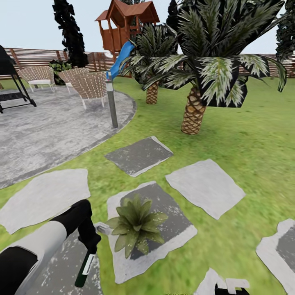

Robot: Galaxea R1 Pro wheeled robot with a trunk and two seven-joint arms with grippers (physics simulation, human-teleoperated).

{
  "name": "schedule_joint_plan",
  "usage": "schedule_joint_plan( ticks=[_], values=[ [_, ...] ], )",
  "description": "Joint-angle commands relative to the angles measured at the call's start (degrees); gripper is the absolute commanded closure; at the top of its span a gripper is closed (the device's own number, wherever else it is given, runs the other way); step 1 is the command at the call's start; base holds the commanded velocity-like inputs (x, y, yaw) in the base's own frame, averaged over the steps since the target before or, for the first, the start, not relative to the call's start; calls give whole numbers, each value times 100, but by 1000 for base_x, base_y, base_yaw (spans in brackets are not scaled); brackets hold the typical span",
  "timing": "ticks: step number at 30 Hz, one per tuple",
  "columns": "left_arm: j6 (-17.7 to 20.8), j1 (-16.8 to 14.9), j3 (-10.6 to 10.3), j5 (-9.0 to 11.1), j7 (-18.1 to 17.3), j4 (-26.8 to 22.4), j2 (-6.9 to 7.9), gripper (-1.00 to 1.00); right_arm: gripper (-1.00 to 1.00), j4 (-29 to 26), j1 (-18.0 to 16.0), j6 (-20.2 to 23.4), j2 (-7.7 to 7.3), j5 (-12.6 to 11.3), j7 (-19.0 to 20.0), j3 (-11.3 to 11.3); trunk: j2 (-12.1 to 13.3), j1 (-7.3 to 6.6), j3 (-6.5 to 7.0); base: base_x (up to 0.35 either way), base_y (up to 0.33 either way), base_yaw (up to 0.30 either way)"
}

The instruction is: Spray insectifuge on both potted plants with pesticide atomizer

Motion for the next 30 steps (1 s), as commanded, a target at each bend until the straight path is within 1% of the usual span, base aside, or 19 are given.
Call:
schedule_joint_plan(
  ticks=[1,7,9,12,14,16,18,22,23,25,27,28,30],
  values=[
    [48,9,-2,-49,-53,-16,4,100,-100,10,-6,-21,-1,62,-25,-42,-2,-1,-5,1,338,-298],
    [48,15,23,-48,-34,-16,5,100,-100,10,-6,-20,3,62,-25,-42,-2,-1,-5,0,333,-273],
    [48,22,28,-48,-33,-6,-6,100,-100,10,-6,-21,6,64,-25,-42,-2,-1,-5,0,145,-60],
    [42,69,30,-48,-26,-3,-76,100,-100,12,-6,-21,1,66,-26,-42,-2,-1,-5,0,40,-16],
    [34,340,41,-46,248,-18,-180,100,-100,18,-6,-22,-2,66,-25,-42,-2,-1,-5,0,5,-2],
    [32,427,52,-18,467,-17,-235,100,-100,19,-6,-22,-2,72,-25,-42,-2,-1,-5,0,1,-1],
    [32,457,61,9,568,-16,-257,100,-100,19,-6,-22,-2,74,-25,-42,-2,-1,-5,0,0,0],
    [38,471,107,14,612,-29,-279,100,-100,19,-6,-22,-2,69,-25,-42,-2,-1,-5,0,0,0],
    [39,471,134,14,615,-88,-284,100,-100,14,-6,-22,-2,67,-28,-42,-2,-1,-5,0,0,0],
    [39,471,311,9,622,-407,-285,100,-100,11,-6,-20,-2,67,-26,-42,-2,-1,-5,0,0,-14],
    [42,472,411,7,624,-568,-285,100,-100,11,-6,-18,-2,66,-26,-43,-2,-1,-5,0,0,-141],
    [41,472,448,2,626,-642,-285,100,-100,10,-6,-17,-2,66,-25,-45,-2,-1,-5,0,0,-258],
    [40,472,446,-4,626,-627,-286,100,-100,10,-6,-15,-2,66,-25,-45,-2,-1,-5,0,0,-281]
  ],
)
